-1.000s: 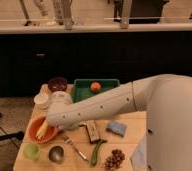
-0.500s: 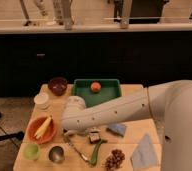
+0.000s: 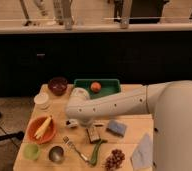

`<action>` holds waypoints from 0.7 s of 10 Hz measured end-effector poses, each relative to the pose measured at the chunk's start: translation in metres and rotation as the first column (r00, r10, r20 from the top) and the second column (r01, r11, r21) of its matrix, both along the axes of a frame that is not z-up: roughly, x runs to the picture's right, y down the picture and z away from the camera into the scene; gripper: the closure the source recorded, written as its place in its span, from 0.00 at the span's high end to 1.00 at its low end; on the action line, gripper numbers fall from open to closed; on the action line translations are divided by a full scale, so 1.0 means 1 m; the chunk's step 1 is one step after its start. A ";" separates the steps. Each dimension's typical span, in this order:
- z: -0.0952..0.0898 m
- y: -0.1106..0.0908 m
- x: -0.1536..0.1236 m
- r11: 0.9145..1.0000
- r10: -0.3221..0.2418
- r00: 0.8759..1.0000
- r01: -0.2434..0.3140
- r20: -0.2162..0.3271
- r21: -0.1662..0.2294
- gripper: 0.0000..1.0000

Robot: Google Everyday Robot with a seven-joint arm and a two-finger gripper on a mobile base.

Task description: Wipe table surface with brush

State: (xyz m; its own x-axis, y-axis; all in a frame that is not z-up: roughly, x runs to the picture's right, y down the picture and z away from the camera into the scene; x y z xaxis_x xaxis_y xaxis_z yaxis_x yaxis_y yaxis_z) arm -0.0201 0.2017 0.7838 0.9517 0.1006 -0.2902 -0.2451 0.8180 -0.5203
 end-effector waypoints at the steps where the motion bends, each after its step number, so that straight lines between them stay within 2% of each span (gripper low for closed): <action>1: 0.003 -0.003 -0.005 1.000 -0.003 1.000 0.003 0.001 0.002 0.00; 4: 0.004 -0.008 -0.025 0.999 -0.031 0.999 0.031 0.022 0.012 0.00; 5: 0.002 -0.006 -0.036 0.999 -0.050 0.998 0.050 0.036 0.012 0.00; 7: -0.002 0.005 -0.039 0.997 -0.078 0.996 0.078 0.044 0.003 0.00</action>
State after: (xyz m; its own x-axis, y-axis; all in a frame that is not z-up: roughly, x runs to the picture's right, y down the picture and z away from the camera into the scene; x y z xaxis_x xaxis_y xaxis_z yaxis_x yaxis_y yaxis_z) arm -0.0590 0.2063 0.7816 0.9684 0.0264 -0.2479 -0.1579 0.8345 -0.5279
